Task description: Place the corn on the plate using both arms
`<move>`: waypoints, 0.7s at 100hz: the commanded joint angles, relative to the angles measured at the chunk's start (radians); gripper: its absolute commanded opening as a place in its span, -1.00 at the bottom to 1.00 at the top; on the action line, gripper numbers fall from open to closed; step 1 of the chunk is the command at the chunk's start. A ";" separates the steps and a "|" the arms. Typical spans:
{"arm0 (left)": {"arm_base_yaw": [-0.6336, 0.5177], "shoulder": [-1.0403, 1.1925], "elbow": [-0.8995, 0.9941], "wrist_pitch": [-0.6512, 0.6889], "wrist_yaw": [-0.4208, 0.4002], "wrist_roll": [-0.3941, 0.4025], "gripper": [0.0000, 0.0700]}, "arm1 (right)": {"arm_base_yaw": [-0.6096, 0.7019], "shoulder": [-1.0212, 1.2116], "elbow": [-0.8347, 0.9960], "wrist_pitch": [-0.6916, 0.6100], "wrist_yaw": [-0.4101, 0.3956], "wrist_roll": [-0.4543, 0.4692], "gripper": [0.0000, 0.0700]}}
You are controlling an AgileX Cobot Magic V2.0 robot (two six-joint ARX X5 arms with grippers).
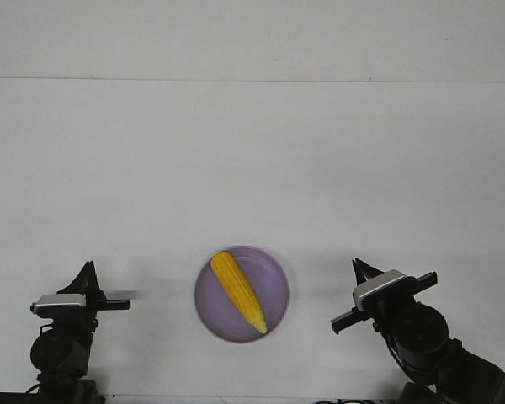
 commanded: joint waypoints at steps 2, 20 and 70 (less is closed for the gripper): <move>0.002 -0.002 -0.021 0.011 0.002 0.008 -0.96 | -0.071 -0.011 0.003 0.014 -0.019 -0.055 -0.95; 0.002 -0.002 -0.021 0.011 0.002 0.008 -0.96 | -0.470 -0.148 -0.181 0.209 -0.277 -0.109 -0.95; 0.002 -0.002 -0.021 0.011 0.002 0.008 -0.96 | -0.934 -0.540 -0.712 0.429 -0.392 -0.130 -0.95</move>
